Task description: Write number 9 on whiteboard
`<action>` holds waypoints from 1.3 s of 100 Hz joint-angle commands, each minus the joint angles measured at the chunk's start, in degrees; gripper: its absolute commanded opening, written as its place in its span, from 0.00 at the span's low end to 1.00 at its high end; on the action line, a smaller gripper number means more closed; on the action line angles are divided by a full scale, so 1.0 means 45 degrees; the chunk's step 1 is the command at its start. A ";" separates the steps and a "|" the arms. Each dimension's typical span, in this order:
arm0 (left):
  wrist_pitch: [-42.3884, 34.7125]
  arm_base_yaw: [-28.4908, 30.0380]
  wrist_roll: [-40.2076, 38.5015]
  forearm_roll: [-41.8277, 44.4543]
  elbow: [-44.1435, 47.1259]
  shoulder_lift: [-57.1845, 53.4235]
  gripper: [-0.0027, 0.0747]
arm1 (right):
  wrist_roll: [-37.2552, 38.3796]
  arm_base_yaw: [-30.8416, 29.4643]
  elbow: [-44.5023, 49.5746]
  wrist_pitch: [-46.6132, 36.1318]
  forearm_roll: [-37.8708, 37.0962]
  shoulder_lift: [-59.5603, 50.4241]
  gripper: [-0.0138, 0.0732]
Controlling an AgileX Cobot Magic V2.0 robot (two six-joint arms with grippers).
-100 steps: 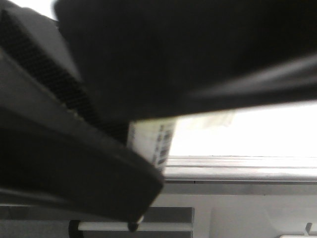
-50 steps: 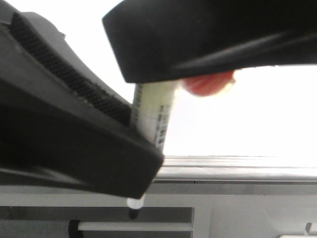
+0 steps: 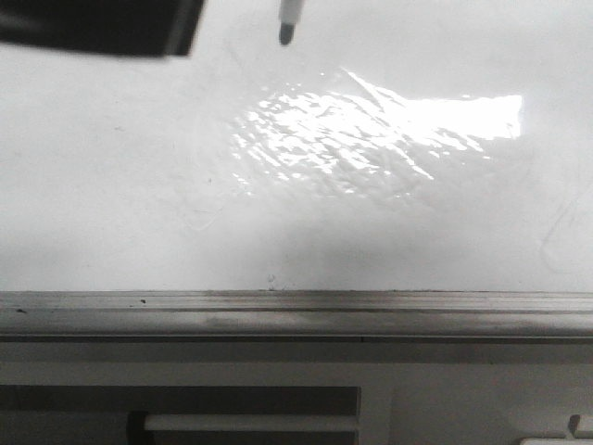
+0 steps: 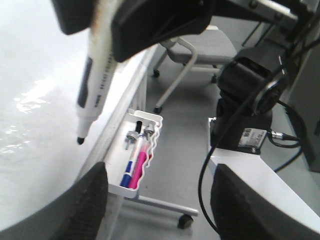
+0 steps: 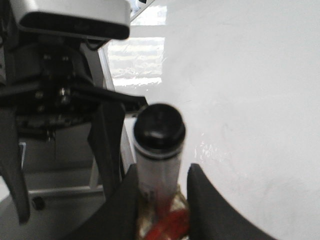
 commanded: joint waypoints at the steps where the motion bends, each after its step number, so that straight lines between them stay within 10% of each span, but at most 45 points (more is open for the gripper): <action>1: -0.0271 0.0626 -0.0891 -0.0467 -0.0317 -0.0917 0.59 | 0.0193 0.0150 -0.0730 -0.0063 -0.1698 -0.0182 0.09; 33: -0.5490 0.1885 -0.3329 -0.1062 0.1171 -0.3613 0.32 | 0.0042 0.1300 -0.0801 -0.4756 -0.3749 -0.1330 0.11; 73: -0.5627 0.1885 -0.3329 -0.2058 0.2067 -0.3763 0.02 | 0.0042 0.1772 -0.0801 -0.4829 -0.1083 -0.1397 0.11; 130: -0.5627 0.1885 -0.3329 -0.2058 0.2067 -0.3763 0.01 | 0.0170 0.1772 0.0301 -0.4424 -0.1164 -0.2151 0.11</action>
